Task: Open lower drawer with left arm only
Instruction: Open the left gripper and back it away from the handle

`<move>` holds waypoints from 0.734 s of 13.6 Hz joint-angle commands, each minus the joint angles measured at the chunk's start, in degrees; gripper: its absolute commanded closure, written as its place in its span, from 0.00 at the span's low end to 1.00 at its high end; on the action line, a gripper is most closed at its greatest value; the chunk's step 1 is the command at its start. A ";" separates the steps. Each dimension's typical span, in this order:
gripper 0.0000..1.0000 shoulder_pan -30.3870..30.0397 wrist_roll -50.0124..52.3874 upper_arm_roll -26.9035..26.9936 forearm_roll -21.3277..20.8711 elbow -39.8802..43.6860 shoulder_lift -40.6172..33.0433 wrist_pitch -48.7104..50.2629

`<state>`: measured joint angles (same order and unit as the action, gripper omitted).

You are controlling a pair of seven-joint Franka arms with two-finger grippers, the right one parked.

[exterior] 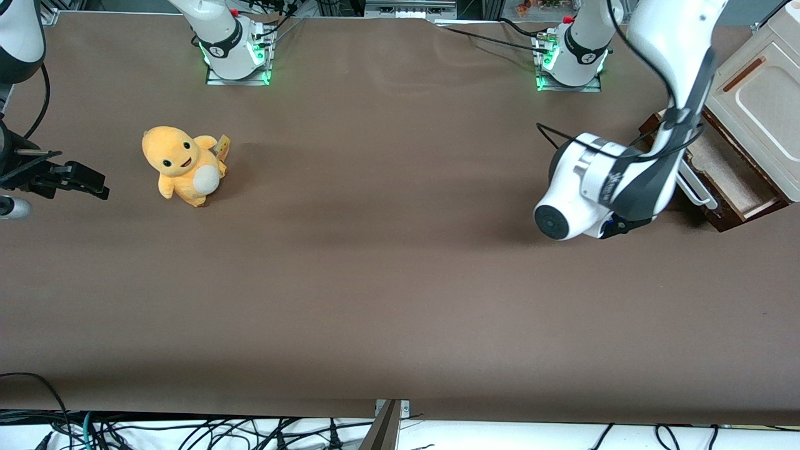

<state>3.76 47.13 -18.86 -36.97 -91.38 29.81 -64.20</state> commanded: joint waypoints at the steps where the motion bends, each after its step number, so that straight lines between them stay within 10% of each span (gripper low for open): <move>1: 0.00 -2.26 -12.28 0.31 6.09 7.60 -2.65 0.56; 10: 0.00 -10.27 -33.16 0.31 28.94 19.23 -8.36 -4.07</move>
<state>-6.97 15.64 -18.64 -11.65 -72.72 23.29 -66.03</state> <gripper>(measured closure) 0.000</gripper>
